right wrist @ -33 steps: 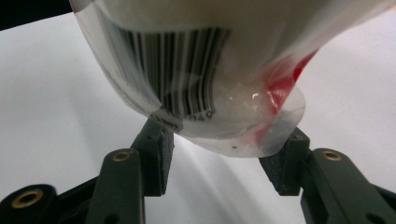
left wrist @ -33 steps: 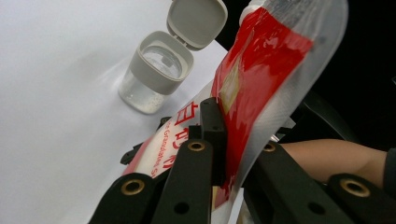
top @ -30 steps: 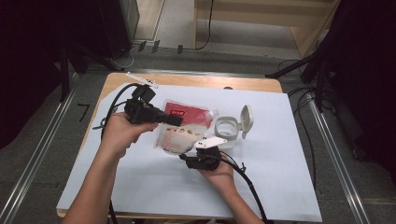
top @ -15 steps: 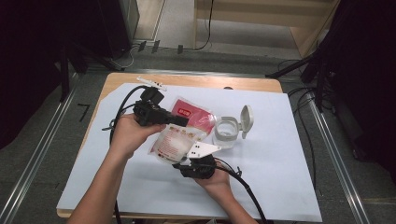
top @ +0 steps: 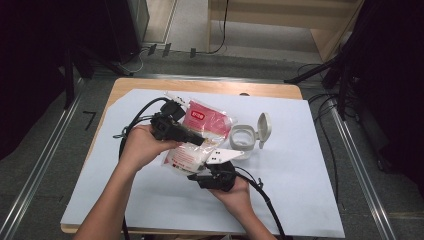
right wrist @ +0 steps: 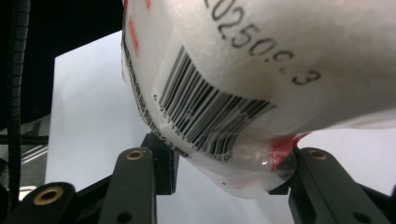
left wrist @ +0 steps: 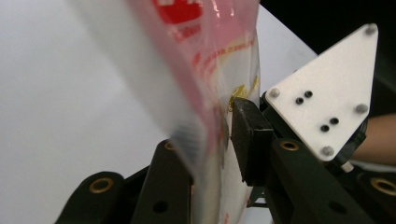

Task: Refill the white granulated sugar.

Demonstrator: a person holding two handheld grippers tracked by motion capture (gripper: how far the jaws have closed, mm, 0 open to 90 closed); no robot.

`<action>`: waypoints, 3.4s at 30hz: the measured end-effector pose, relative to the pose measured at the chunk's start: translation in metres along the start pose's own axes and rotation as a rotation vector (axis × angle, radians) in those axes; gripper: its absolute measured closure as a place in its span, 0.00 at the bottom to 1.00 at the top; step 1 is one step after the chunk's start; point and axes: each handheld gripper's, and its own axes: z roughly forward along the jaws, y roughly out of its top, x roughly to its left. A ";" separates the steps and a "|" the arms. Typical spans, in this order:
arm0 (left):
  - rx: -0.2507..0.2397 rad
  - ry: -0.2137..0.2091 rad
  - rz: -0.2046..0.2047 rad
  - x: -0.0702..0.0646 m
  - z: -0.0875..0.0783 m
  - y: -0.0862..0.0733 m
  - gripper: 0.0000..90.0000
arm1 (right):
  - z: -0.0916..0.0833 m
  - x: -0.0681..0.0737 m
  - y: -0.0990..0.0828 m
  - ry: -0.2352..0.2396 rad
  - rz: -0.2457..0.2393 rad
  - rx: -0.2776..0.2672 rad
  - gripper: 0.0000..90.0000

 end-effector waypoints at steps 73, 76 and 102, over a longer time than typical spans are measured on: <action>-0.030 -0.055 -0.047 -0.016 -0.008 0.007 0.91 | -0.011 0.018 0.003 -0.020 0.196 -0.114 0.65; -0.027 -0.029 -0.058 -0.017 -0.004 0.009 0.93 | -0.007 0.023 0.007 -0.090 0.151 -0.082 0.63; -0.077 -0.007 -0.080 -0.025 0.014 0.032 0.95 | -0.010 0.025 0.027 -0.054 0.207 -0.069 0.67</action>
